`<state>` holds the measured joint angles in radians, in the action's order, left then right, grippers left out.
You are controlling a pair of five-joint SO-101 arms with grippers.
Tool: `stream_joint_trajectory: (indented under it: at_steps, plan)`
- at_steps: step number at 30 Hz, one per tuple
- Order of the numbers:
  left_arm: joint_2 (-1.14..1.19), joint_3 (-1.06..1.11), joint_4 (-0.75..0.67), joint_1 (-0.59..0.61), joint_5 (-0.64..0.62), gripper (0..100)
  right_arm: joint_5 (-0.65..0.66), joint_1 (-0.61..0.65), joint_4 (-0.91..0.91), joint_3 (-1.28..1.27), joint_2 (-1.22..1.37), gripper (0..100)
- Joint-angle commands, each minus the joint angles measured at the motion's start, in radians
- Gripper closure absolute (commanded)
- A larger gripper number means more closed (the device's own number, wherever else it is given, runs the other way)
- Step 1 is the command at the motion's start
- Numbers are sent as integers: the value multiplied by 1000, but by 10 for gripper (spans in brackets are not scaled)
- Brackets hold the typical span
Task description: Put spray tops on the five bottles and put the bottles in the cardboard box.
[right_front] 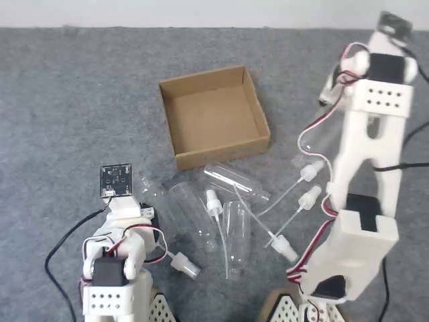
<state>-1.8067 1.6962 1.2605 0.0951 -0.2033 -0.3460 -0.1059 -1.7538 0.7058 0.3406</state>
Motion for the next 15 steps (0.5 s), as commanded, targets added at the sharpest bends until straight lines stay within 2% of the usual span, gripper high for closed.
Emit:
stream_joint_trajectory:
  at_steps: [1,5,15]
  plan:
    - [-12,-12,2,-2,-5,988,-15,-59,-42,-49,-36,947]
    - [-12,-12,2,-2,-5,988,-121,-113,-41,-106,-36,993]
    - [-12,-12,2,-2,-5,988,-331,-237,-39,-244,-28,989]
